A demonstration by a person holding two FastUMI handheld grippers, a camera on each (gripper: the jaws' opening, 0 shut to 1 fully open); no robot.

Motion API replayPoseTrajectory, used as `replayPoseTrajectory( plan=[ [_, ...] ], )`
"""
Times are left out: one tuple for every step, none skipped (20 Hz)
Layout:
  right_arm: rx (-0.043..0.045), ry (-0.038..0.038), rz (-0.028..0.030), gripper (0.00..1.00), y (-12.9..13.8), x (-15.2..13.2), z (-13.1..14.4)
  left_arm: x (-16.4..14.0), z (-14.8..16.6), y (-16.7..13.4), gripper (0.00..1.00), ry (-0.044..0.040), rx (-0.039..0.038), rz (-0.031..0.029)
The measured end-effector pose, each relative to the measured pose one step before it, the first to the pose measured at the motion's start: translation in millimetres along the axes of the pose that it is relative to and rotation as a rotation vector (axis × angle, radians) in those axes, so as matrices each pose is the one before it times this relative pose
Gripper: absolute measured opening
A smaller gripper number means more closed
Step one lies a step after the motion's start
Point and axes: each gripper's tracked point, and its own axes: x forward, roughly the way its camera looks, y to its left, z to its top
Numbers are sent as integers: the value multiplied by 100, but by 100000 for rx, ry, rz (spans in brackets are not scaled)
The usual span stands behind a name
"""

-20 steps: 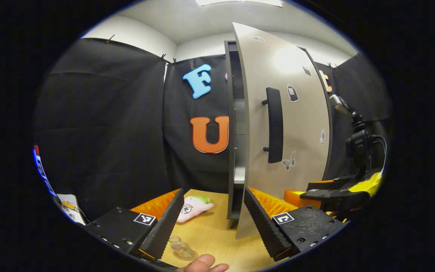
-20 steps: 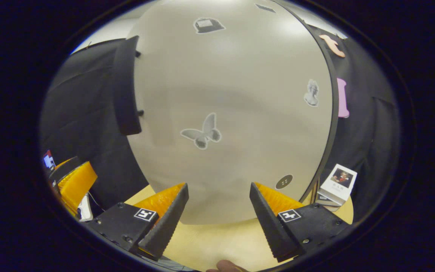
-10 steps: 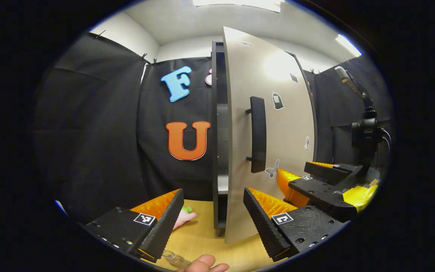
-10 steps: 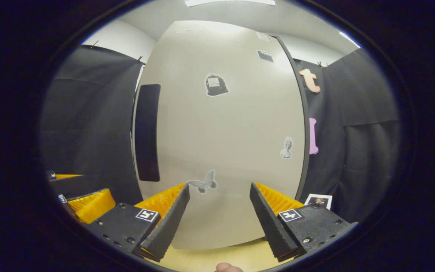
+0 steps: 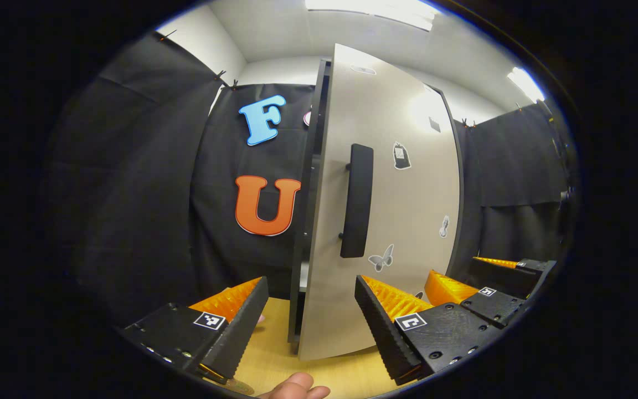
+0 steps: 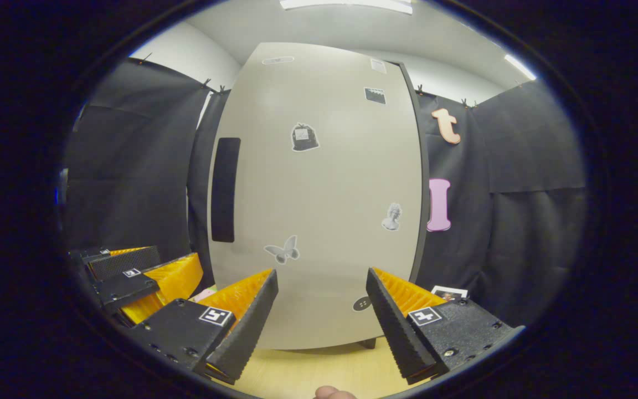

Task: Open the cabinet door with the right hand, grasp the bottle in the cabinet with the left hand and place it on the coaster, then close the cabinet door with the right hand.

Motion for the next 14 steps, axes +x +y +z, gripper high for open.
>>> replayPoseTrajectory(
  plan=[
    [-431, -181, -703, 100, -484, 119, 126, 415, -429, -246, 95, 1614, 1603, 394],
    [-150, 30, -158, 100, -482, 498, -36, 818, -517, -600, 95, 2156, -554, -1115],
    [-35, 905, -28, 100, -175, 371, -161, 563, -285, -491, 95, 1599, -1918, -1234],
    [225, 1125, 767, 100, -152, 243, -157, 920, 243, -501, 95, 307, -2090, -1407],
    [384, 394, 1111, 100, 31, 190, 83, 313, 399, -330, 95, -199, -1328, -988],
    [259, -318, 801, 100, -162, 251, 387, 165, 377, -153, 95, -551, -480, -165],
    [-63, -558, 701, 100, -108, 280, 387, 162, 392, -71, 95, -512, -176, -27],
    [-467, -196, 308, 100, -173, 218, 220, 80, 137, -216, 95, -832, -737, -11],
    [4, -271, 612, 100, 3, 166, 95, 110, 165, -232, 95, -779, 623, -176],
    [248, -371, 393, 100, 46, 417, -56, 129, 382, 106, 95, -1335, 3226, 1461],
    [739, -543, 275, 100, -70, 18, 24, 154, -1, 384, 95, -824, 4000, 2041],
    [-503, 1763, 390, 100, -132, -26, -409, 272, -415, 22, 95, 178, 624, 924],
    [1539, 1951, 986, 99, 95, 38, -422, 122, -479, -125, 95, 1109, -609, 430],
    [1295, 1641, 1087, 100, 171, -247, -423, -51, -636, -177, 95, 1121, -331, 8]
  ],
)
